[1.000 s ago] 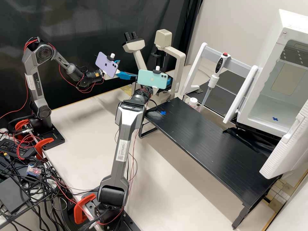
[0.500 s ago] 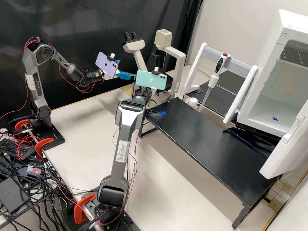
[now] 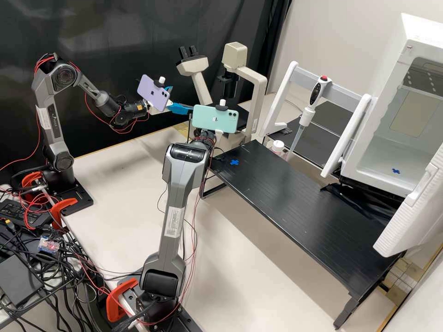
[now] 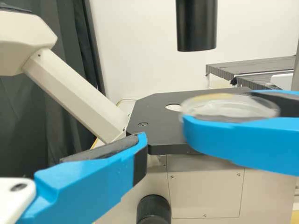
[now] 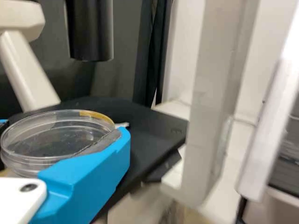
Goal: Move the petri dish to the bench
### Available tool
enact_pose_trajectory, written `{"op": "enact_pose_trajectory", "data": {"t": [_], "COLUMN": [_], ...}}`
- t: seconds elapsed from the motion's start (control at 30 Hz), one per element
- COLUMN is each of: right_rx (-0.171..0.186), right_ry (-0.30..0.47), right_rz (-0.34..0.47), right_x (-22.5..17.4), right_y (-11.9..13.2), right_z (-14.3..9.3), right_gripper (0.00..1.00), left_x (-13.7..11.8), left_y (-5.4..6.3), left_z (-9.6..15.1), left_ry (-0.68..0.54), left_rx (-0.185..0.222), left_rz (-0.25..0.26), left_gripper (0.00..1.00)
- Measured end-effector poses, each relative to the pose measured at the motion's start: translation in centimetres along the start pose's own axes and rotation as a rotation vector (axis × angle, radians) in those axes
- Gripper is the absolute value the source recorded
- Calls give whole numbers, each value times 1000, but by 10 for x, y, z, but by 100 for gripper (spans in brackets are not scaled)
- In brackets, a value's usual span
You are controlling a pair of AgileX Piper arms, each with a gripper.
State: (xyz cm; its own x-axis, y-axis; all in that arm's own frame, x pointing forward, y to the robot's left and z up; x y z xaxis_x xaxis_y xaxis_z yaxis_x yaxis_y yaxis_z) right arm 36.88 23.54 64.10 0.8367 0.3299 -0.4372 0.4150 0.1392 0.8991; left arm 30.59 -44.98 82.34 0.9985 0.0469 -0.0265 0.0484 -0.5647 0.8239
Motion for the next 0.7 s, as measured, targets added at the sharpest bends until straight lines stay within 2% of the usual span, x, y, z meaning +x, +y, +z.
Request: {"op": "enact_pose_trajectory", "data": {"t": [0.23,0.37,0.47,0.6,0.7], "right_rx": [2,2,-4,-16,-23], "right_ry": [30,49,60,52,17], "right_rz": [64,117,140,118,92], "right_x": [-65,-101,-127,-154,-173], "right_y": [22,25,21,6,-4], "right_z": [11,21,28,40,53], "right_gripper": [0,0,0,0,0], "left_x": [0,0,0,0,0], "left_y": [0,0,0,0,0], "left_z": [0,0,0,0,0], "left_ry": [0,0,0,0,0], "left_rx": [0,0,0,0,0], "left_rz": [0,0,0,0,0], "left_gripper": [100,100,100,100,100]}}
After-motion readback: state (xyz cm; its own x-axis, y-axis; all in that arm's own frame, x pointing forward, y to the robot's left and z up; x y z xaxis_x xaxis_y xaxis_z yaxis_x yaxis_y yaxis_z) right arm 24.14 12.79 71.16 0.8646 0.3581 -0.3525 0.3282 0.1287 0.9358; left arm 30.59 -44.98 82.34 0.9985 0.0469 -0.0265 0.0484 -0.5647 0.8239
